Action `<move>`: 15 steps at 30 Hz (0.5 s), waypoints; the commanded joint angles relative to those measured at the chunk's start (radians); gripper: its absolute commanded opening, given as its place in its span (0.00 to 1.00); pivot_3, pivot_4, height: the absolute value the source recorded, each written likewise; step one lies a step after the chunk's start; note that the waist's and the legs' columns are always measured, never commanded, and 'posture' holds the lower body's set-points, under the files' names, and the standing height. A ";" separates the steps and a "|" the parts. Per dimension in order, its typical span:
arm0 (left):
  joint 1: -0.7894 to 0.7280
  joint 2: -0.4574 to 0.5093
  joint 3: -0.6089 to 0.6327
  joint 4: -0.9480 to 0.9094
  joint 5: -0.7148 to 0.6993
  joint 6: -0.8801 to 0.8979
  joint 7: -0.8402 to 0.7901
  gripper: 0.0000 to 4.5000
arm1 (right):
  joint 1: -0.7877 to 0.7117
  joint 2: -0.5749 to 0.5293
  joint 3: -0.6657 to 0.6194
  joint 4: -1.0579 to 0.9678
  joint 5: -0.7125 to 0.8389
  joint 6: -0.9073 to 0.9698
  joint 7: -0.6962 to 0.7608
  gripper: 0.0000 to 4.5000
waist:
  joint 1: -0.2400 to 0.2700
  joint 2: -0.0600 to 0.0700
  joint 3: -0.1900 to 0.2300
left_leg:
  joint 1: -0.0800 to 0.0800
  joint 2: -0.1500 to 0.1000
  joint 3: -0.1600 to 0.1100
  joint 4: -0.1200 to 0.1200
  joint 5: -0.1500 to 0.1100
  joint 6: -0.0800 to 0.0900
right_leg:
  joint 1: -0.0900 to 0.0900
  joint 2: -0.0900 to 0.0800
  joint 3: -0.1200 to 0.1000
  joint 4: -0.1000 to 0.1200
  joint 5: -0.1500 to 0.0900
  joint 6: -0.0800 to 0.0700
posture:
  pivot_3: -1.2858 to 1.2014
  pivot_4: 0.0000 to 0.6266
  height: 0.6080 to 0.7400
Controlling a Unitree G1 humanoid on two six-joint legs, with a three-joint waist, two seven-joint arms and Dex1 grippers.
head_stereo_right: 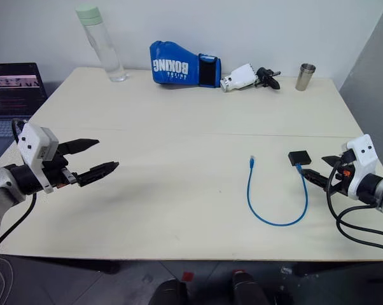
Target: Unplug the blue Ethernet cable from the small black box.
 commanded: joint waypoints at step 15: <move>-0.074 -0.007 -0.024 -0.037 -0.060 0.031 -0.030 1.00 | 0.021 0.002 -0.061 -0.070 0.020 -0.006 -0.035 1.00 | 0.000 0.000 0.000 | 0.000 0.000 0.000 0.000 0.000 0.000 | 0.000 0.000 0.000 0.000 0.000 0.000 | 0.52 0.24 1.00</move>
